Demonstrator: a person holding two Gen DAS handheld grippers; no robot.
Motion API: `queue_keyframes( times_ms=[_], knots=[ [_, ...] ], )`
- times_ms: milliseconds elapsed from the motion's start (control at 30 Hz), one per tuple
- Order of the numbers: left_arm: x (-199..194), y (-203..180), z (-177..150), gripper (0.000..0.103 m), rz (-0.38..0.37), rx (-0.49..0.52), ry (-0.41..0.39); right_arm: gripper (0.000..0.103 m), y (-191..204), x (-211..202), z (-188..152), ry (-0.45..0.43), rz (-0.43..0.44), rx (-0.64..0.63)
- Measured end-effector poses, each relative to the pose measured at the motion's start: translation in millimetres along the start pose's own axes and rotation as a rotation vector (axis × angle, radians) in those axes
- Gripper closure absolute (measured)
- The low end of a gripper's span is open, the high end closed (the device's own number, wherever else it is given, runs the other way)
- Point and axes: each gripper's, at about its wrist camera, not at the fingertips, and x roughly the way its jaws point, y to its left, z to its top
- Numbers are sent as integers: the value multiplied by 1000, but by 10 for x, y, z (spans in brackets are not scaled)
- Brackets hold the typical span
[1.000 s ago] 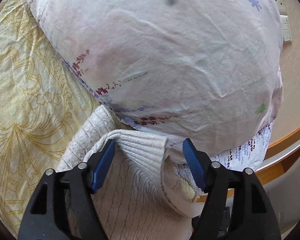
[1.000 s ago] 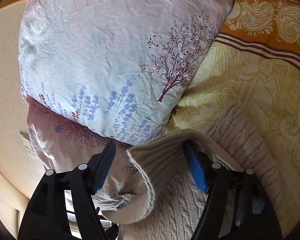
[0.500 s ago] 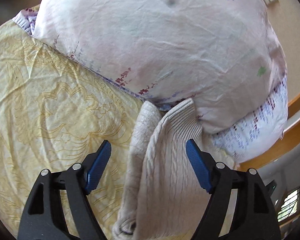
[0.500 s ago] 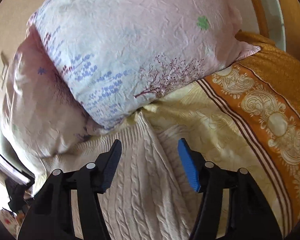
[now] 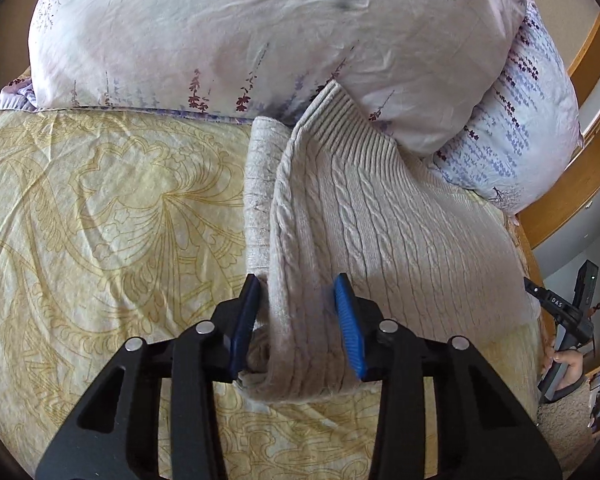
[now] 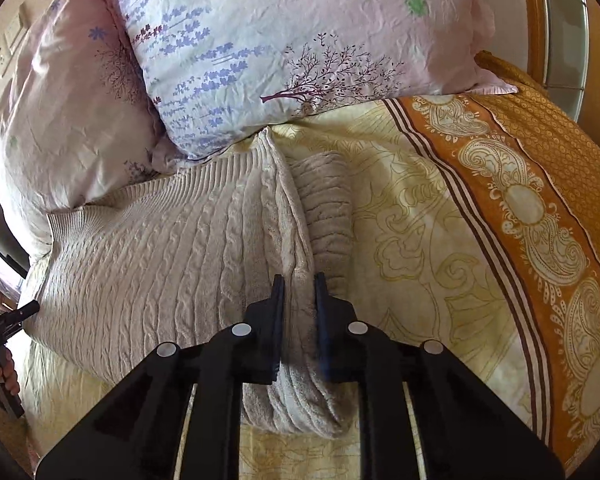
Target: Fold small clothes
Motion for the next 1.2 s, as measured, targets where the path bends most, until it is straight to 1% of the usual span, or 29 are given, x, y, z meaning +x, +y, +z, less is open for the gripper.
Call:
queue_keyframes(
  times_ms=[67, 133, 200, 300, 367, 433, 467, 500, 533, 567, 600, 633, 700, 900, 1000, 1067, 1133, 1167, 1200],
  knots=[
    [10, -29, -3, 71, 6, 8, -1, 91, 2, -70, -23, -16, 6, 11],
    [1, -7, 0, 80, -2, -6, 0, 92, -1, -153, -75, -27, 20, 26],
    [-18, 48, 1, 83, -19, -21, 5, 92, -23, -216, -143, -27, 17, 40],
    [-15, 69, 1, 84, -23, -22, 9, 92, -81, -239, -245, -9, -6, 77],
    [-10, 56, -1, 84, -19, -13, 7, 91, -66, -210, -250, -8, -27, 62],
    [-34, 38, -5, 77, -15, -11, 0, 90, -33, -204, -209, -3, -43, 53],
    [-70, 41, -8, 75, -17, -18, -12, 85, -32, -225, -184, -7, -35, 66],
    [-120, 62, -8, 65, -22, -29, -28, 81, -37, -257, -161, -19, -32, 83],
    [-178, 97, -2, 52, -32, -46, -50, 68, -36, -297, -144, -41, -32, 94],
    [-231, 135, 14, 46, -40, -67, -75, 58, -6, -338, -123, -69, -27, 93],
    [-263, 168, 39, 42, -45, -88, -90, 56, 42, -370, -109, -93, -15, 83],
    [-271, 194, 70, 42, -57, -107, -89, 56, 121, -385, -93, -109, 1, 63],
    [-224, 232, 130, 42, -84, -145, -70, 56, 344, -361, -62, -114, 29, -1],
    [63, 234, 240, 42, -121, -194, 3, 56, 1245, -13, 1, -44, 83, -223],
    [121, 238, 283, 42, -122, -209, 3, 55, 1594, 210, -45, -37, 56, -320],
    [141, 234, 310, 42, -122, -210, 5, 53, 1755, 332, -71, -36, 16, -374],
    [159, 231, 331, 42, -124, -205, 7, 42, 1849, 449, -89, -32, -28, -417],
    [167, 220, 345, 42, -121, -198, 8, 39, 1873, 500, -102, -24, -50, -426],
    [178, 206, 355, 42, -118, -189, 9, 38, 1881, 546, -118, -15, -66, -426]
  ],
)
